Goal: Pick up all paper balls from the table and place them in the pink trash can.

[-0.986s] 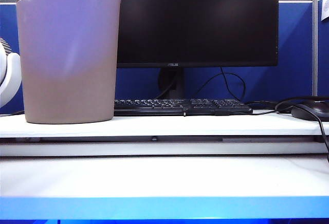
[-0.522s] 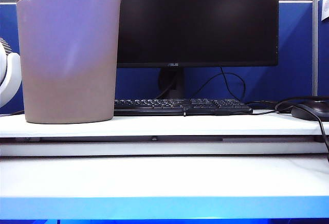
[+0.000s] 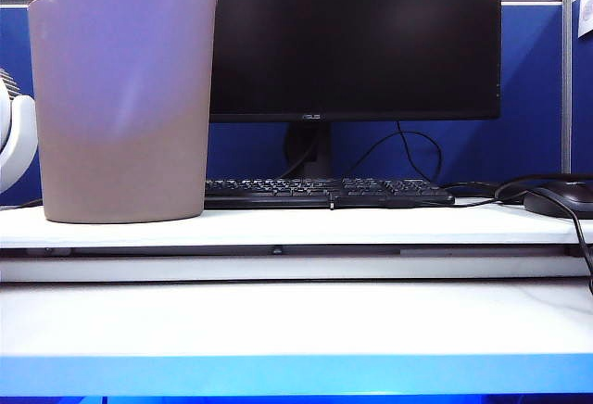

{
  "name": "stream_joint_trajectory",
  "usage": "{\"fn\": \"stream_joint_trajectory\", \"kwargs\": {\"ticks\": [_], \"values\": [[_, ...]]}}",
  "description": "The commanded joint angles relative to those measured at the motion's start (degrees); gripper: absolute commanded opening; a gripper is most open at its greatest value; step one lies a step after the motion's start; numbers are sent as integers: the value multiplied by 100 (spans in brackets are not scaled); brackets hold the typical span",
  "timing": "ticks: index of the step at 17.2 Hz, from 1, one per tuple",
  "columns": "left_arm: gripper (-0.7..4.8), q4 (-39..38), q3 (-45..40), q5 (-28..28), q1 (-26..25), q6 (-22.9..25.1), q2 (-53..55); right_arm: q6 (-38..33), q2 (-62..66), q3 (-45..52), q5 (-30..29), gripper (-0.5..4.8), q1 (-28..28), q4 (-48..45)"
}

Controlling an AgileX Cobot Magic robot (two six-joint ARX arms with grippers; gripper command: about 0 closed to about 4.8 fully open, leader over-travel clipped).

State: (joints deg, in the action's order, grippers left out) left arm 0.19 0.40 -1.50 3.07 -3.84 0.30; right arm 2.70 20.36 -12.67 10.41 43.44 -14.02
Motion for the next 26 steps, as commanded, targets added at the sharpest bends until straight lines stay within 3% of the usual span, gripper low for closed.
{"fn": "stream_joint_trajectory", "kwargs": {"ticks": [1, 24, 26], "values": [[-5, 76, 2, 42, 4, 44, -11, 13, 2, -31, 0, -2, -2, -72], [-5, 68, 2, 24, 0, 175, -11, 17, 0, -31, 0, -2, -2, -68], [-5, 68, 2, 24, 0, 175, -11, 76, -256, -31, 20, -2, -70, 291]]}}
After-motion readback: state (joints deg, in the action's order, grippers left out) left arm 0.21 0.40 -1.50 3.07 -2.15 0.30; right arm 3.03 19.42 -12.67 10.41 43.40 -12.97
